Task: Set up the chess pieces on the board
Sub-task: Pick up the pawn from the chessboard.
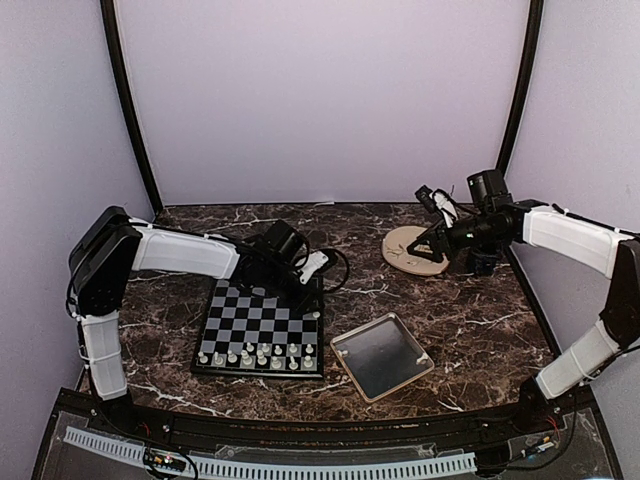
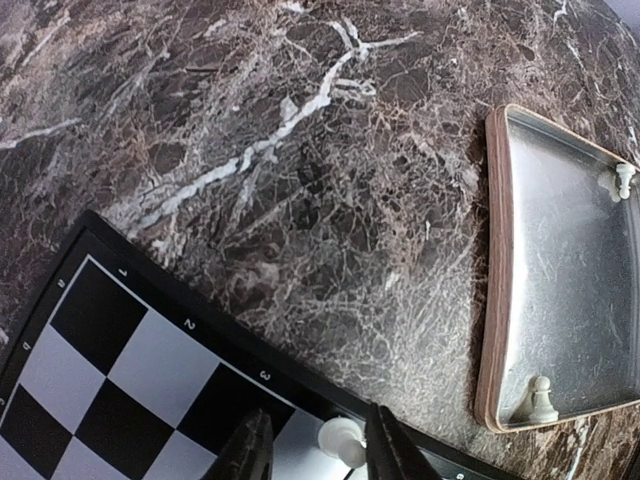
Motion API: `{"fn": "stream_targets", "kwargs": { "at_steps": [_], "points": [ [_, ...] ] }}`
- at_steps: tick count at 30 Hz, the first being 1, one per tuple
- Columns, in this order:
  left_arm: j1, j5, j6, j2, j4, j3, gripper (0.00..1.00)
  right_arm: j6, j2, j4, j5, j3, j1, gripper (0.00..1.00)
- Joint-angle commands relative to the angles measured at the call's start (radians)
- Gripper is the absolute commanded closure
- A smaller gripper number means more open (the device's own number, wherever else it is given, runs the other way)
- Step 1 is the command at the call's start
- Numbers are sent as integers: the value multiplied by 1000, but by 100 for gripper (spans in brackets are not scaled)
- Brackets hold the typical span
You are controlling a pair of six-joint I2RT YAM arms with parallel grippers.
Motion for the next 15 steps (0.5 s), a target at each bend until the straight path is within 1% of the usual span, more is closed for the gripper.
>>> {"fn": "stream_targets", "kwargs": {
  "at_steps": [1,7,15],
  "points": [
    [-18,-17,7,12,-87,40,67,-12,-33,59,-4,-12,-9,45],
    [-26,-31,20,20,-107,49,72,-11,-40,63,-13,-18,-11,44],
    [-29,-47,37,19,-137,66,85,-10,-37,66,-21,-20,-14,45]
  ]
}}
